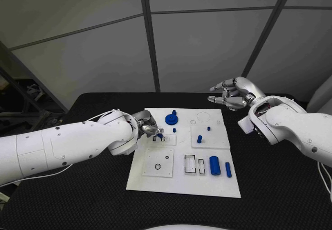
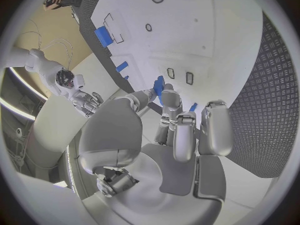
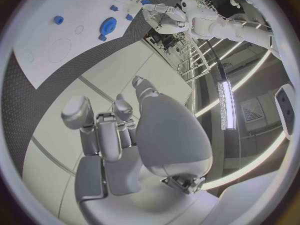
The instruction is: Assemble the parts on the task board
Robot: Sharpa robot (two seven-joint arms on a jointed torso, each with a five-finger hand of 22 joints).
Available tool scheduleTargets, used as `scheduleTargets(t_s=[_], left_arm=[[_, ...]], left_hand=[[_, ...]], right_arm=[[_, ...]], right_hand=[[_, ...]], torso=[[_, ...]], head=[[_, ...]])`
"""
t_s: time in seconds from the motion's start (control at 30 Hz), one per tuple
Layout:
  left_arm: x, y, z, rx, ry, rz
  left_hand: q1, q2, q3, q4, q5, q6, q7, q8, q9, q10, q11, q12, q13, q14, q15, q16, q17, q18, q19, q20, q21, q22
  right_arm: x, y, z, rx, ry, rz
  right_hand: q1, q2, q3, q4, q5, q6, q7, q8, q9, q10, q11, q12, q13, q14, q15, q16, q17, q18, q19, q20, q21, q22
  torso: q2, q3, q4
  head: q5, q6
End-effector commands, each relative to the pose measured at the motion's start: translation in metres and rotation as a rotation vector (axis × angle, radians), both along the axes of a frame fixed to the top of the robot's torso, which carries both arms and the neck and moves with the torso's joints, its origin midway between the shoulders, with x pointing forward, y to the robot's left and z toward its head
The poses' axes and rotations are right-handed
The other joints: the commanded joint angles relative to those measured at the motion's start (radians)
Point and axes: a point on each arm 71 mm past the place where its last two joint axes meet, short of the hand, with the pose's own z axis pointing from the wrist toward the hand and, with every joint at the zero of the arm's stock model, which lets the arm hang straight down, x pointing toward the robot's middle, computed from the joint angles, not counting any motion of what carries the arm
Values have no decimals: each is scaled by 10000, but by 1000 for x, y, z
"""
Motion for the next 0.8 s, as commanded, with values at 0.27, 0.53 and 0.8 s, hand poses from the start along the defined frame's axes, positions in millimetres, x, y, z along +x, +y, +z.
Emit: scheduleTargets(t_s=[0.27, 0.53, 0.8], left_arm=[[-7, -10, 8, -350, -2910, -233], [-8, -12, -3, 101, -2735, -298], [-5, -10, -11, 492, -2664, -246]], left_hand=[[2, -270, 1869, -1585, 234, 107, -58, 94, -54, 425, -230, -38, -31, 1040, -107, 24, 2630, -130, 240, -47, 257, 763], [-30, -412, 1925, -1531, 720, 156, -80, 150, -73, 543, -256, 16, 16, 1040, -135, 24, 2630, -174, 358, -80, 404, 932], [-26, -432, 1927, -1531, 767, 165, -87, 162, -75, 576, -262, 67, 70, 1040, -141, 24, 2630, -194, 405, -85, 470, 1005]], right_arm=[[1, -1, 1, -90, -147, 37], [1, -1, 1, -130, -184, 48], [1, -1, 1, -176, -229, 56]], right_hand=[[-135, 1, -17, 60, 44, 67, 17, 47, -15, 22, -29, -18, 5, 647, -59, -53, 1119, 196, -51, -38, -58, 0], [-135, 1, -17, 60, 44, 67, 17, 47, -15, 22, -29, -18, 5, 647, -59, -53, 1119, 196, -51, -38, -58, 0], [-135, 1, -17, 60, 44, 67, 17, 47, -15, 22, -29, -18, 5, 647, -59, -53, 1119, 196, -51, -38, -58, 0]], torso=[[-7, 24, 5], [-1, 13, 20], [0, 29, 16]], head=[[-60, 0], [-117, -46], [-133, -96]])
